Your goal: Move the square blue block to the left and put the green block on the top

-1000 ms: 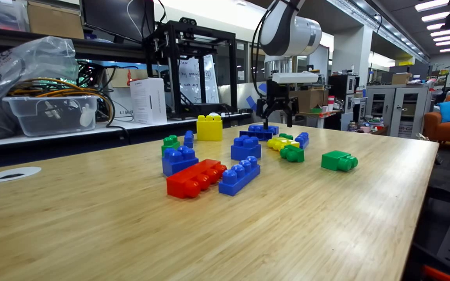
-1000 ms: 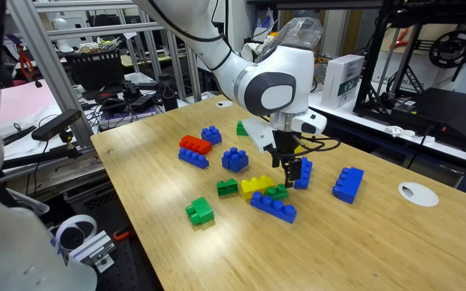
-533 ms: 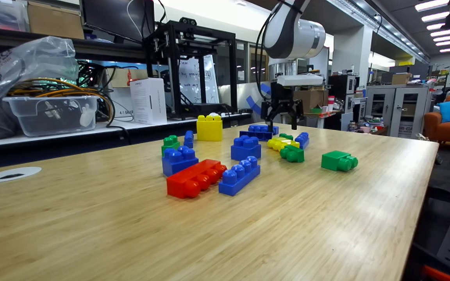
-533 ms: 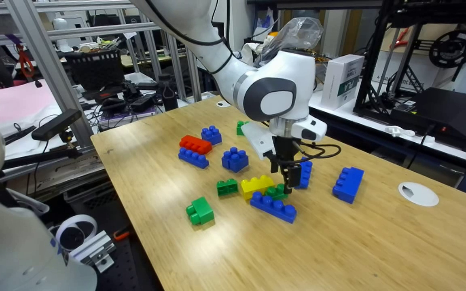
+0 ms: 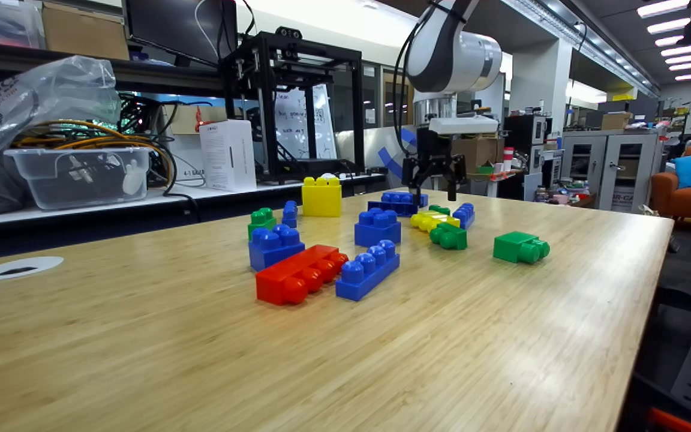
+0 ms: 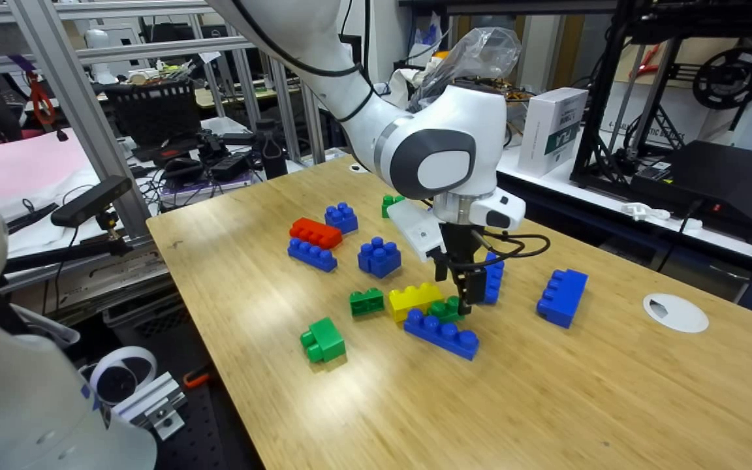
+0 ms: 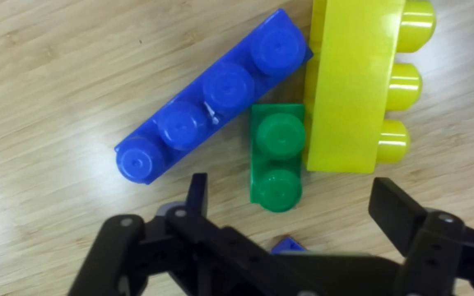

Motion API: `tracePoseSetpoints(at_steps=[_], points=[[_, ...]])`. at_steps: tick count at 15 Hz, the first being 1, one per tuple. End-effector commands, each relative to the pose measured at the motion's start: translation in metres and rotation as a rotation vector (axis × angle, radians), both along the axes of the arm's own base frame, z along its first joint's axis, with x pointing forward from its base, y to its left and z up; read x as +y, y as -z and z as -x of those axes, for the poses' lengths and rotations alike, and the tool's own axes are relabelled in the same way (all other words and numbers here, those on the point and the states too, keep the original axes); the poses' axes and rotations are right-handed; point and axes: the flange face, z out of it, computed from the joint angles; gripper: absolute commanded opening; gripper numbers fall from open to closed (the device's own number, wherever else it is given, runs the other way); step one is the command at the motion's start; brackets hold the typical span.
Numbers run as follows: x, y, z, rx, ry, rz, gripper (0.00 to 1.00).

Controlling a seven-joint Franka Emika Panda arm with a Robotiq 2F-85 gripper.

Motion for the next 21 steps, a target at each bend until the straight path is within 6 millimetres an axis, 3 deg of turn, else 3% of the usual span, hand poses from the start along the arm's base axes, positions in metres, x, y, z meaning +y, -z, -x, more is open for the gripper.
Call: tracePoseSetpoints(at_steps=[1,10,16,17,19,21], points=[[-0.003,0.001,0.003,-0.024,-0.027,-0.009,1.0],[-0.008,0.007,0.0,-0.044,-0.041,-0.013,1.0],[-0.007,0.021,0.001,-0.045,-0.055,-0.015,1.0],[-0.008,0.022,0.0,-0.048,-0.054,-0.015,0.75],[-0.009,0.023,0.0,-0.054,-0.055,-0.012,0.68],[-0.009,0.022,0.0,-0.058,-0.056,-0.011,0.52]])
